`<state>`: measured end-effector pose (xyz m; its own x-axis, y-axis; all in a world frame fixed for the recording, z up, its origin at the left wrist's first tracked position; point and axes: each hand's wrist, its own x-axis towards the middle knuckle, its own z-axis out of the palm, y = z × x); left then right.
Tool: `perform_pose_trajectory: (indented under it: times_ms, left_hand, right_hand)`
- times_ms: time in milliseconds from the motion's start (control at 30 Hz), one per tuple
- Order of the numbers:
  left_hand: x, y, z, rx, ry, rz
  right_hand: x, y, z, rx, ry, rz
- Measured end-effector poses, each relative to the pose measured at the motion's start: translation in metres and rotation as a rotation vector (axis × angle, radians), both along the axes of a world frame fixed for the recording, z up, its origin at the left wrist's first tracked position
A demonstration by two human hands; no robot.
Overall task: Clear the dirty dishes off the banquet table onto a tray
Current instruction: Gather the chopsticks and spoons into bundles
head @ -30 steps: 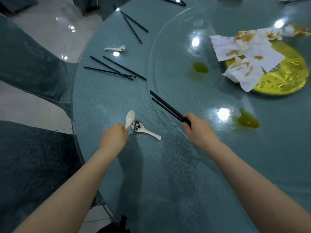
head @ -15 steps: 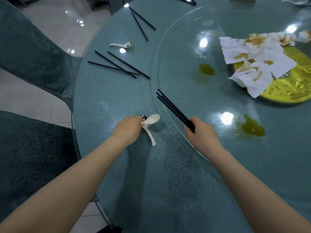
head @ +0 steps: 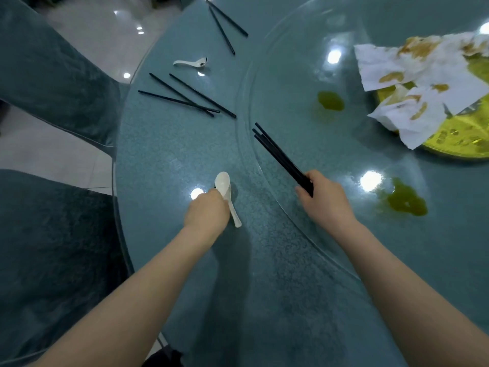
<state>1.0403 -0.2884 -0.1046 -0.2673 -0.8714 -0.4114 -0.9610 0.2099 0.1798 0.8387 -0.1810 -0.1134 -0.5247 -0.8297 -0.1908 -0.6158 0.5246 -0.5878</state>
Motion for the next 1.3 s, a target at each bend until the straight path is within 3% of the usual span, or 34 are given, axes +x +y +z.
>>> perform_pose_trajectory:
  times_ms: [267, 433, 667, 1000, 1300]
  left_hand:
    - [-0.013, 0.002, -0.018, 0.090, -0.036, 0.092]
    - [-0.004, -0.001, -0.015, 0.113, -0.041, -0.061]
    - [0.039, -0.002, 0.010, 0.170, 0.057, -0.123]
    - [0.181, -0.015, 0.104, -0.056, 0.357, -0.090]
    - [0.392, 0.006, 0.164, -0.306, 0.541, -0.042]
  right_hand:
    - [0.008, 0.005, -0.003, 0.003, -0.005, 0.040]
    - [0.010, 0.013, 0.000, 0.051, 0.017, 0.040]
    - [0.036, 0.018, 0.021, 0.046, 0.056, 0.027]
    - [0.143, -0.012, 0.066, -0.004, 0.103, 0.188]
    - [0.326, -0.039, 0.121, -0.062, 0.221, 0.405]
